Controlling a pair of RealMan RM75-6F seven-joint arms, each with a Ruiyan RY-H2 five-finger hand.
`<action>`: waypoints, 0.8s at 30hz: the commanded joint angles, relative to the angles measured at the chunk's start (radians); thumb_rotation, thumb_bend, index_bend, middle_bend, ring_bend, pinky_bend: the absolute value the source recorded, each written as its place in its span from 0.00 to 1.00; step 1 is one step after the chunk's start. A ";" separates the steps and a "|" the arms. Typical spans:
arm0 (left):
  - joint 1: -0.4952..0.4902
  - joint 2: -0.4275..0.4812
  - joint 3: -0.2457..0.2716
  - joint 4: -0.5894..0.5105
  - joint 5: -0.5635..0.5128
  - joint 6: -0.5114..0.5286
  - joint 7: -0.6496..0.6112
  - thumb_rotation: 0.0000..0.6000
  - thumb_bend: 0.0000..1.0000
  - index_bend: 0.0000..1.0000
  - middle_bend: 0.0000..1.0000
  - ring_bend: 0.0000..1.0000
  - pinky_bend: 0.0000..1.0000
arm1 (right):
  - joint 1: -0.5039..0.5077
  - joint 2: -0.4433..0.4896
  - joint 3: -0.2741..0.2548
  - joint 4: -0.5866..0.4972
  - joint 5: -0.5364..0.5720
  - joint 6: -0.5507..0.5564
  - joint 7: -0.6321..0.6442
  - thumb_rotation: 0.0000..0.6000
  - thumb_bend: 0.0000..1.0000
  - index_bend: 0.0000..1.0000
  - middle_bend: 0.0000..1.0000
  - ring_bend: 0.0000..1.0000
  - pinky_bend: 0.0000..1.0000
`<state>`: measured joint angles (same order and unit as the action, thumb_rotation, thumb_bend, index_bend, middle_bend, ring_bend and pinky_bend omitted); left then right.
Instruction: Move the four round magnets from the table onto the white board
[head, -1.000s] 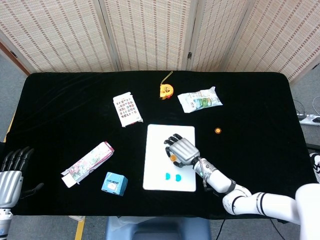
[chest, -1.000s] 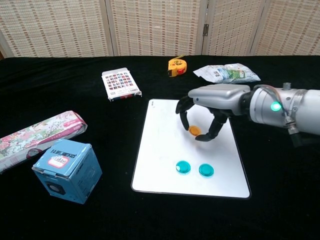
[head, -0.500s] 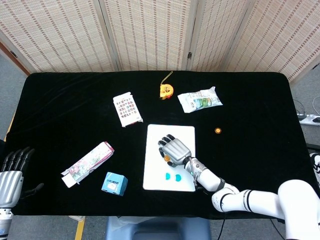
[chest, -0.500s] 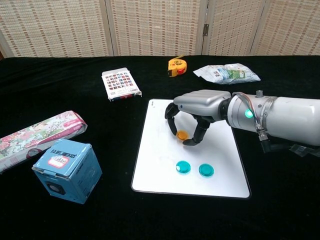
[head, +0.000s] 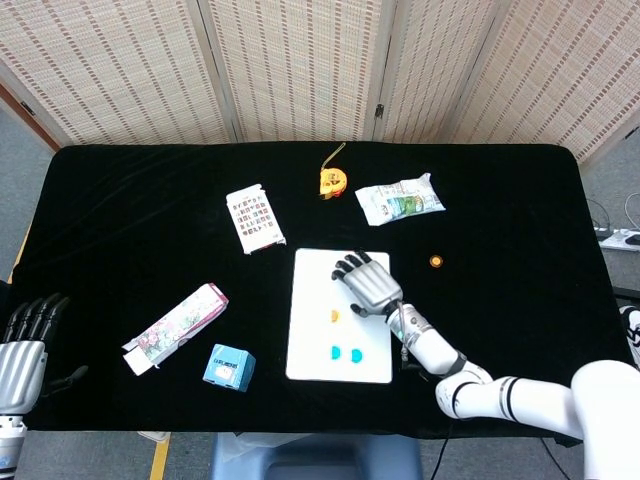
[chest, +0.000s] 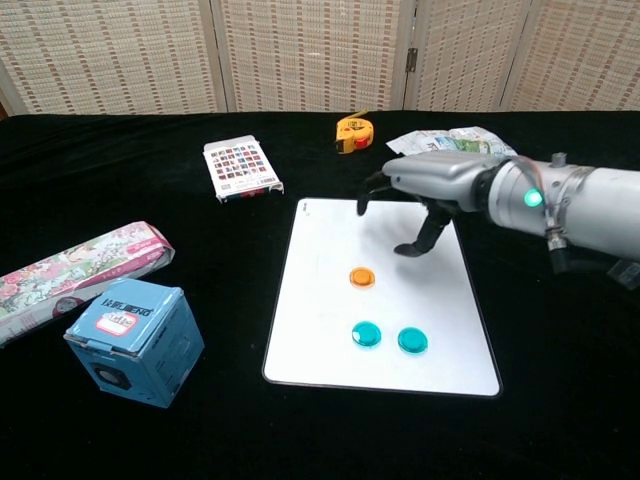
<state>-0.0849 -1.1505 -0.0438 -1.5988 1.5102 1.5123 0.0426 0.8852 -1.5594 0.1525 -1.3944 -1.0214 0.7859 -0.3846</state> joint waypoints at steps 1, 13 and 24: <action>-0.001 -0.002 0.000 0.001 0.002 -0.001 -0.001 1.00 0.15 0.01 0.08 0.06 0.00 | -0.030 0.039 0.008 0.035 0.037 0.026 0.016 1.00 0.37 0.30 0.19 0.11 0.08; -0.007 -0.004 0.003 -0.013 0.009 -0.008 0.001 1.00 0.15 0.01 0.08 0.06 0.00 | -0.088 0.032 -0.019 0.253 0.142 -0.022 0.047 1.00 0.37 0.36 0.19 0.11 0.08; -0.005 0.003 0.006 -0.027 0.008 -0.010 0.007 1.00 0.15 0.01 0.08 0.06 0.00 | -0.097 -0.026 -0.011 0.401 0.149 -0.086 0.087 1.00 0.37 0.38 0.19 0.12 0.08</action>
<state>-0.0904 -1.1476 -0.0381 -1.6251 1.5181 1.5025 0.0491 0.7884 -1.5753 0.1384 -1.0092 -0.8731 0.7110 -0.3046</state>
